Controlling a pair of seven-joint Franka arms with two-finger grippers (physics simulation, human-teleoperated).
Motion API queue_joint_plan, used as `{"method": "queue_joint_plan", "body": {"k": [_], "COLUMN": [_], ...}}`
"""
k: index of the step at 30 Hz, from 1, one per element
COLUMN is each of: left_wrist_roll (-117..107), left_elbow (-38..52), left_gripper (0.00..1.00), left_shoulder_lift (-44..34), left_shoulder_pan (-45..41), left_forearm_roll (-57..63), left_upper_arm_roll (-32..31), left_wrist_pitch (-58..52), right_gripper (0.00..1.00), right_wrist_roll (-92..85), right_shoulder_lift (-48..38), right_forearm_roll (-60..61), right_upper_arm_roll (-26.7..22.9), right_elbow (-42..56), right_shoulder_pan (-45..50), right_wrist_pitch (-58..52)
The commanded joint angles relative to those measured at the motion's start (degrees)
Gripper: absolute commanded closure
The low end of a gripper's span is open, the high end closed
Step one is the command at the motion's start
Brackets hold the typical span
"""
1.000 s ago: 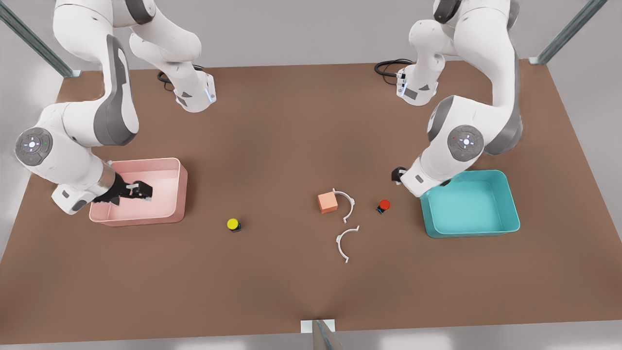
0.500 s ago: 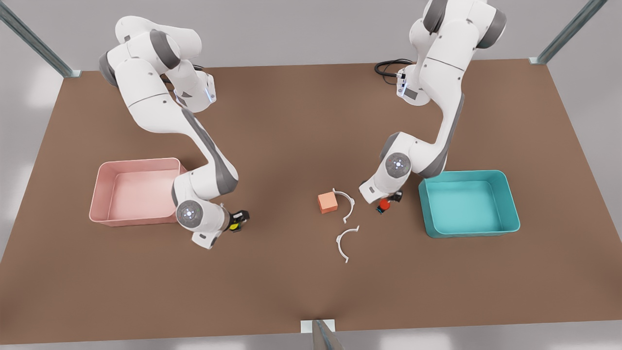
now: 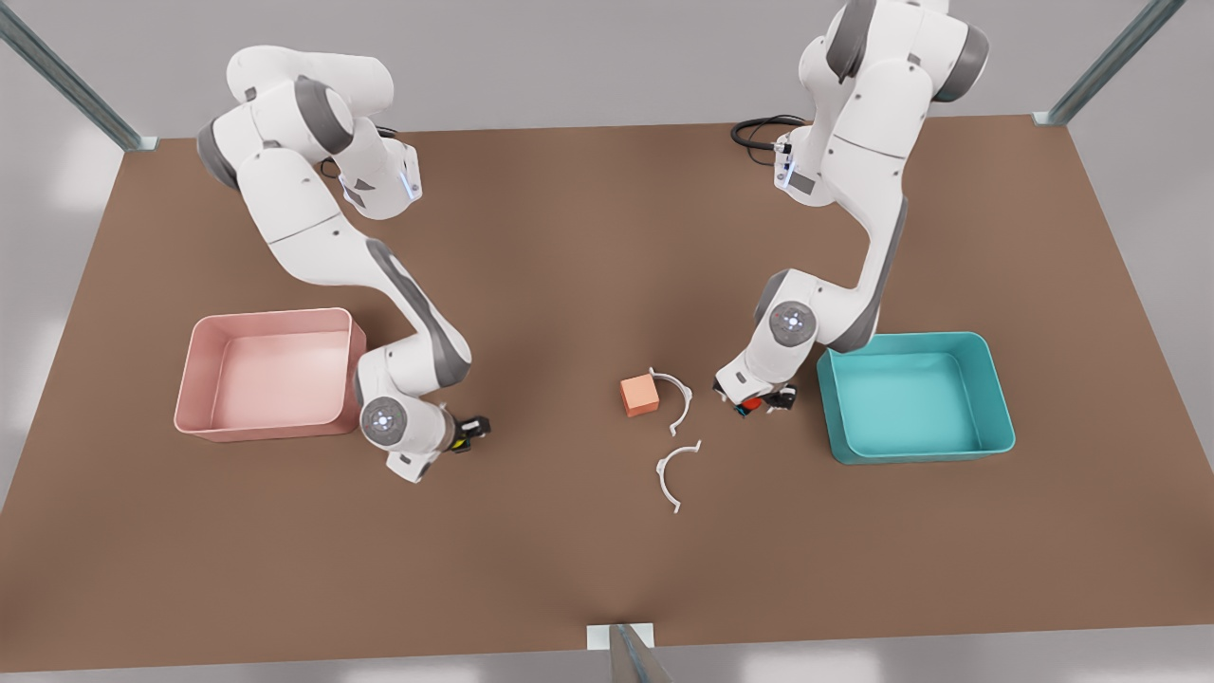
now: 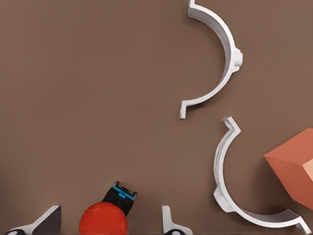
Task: Place the red button in the blue storage box with the left arm, and place the yellow button in the pink storage box with the right arm
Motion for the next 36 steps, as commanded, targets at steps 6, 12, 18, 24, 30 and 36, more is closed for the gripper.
{"method": "queue_joint_plan", "body": {"k": [6,12,18,24,30,36], "left_wrist_roll": [1.36,1.36,1.45,1.45,1.28,10.94], "left_elbow": [-0.10,0.34,0.34,-0.54,-0.54,-0.10], "left_gripper": [0.01,0.14,0.31,0.42,0.50,0.50], "left_shoulder_lift": [1.95,3.97,4.59,3.97,1.07,-11.93], "left_shoulder_pan": [0.05,0.58,0.58,0.49,0.49,6.12], "left_forearm_roll": [0.01,0.10,0.10,0.10,0.10,0.10], "left_upper_arm_roll": [0.00,0.00,0.00,0.00,0.00,0.00], "left_wrist_pitch": [1.94,3.00,3.88,3.44,2.12,-10.10], "right_gripper": [0.47,0.50,0.51,0.51,0.51,0.50], "right_wrist_roll": [1.19,1.81,-0.21,-11.73,-17.61,-24.29], "right_shoulder_lift": [0.41,-1.87,-11.01,-21.47,-31.67,-32.99], "right_forearm_roll": [0.01,0.01,-0.43,-1.31,-1.31,-0.87], "right_upper_arm_roll": [-0.03,0.40,-0.21,0.32,0.49,0.49], "right_elbow": [-0.96,-0.43,0.97,-0.52,-16.25,-26.10], "right_shoulder_pan": [-0.20,0.41,-1.70,-11.98,-19.62,-26.65], "right_wrist_pitch": [5.14,2.95,-6.46,-22.63,-19.64,-11.99]}}
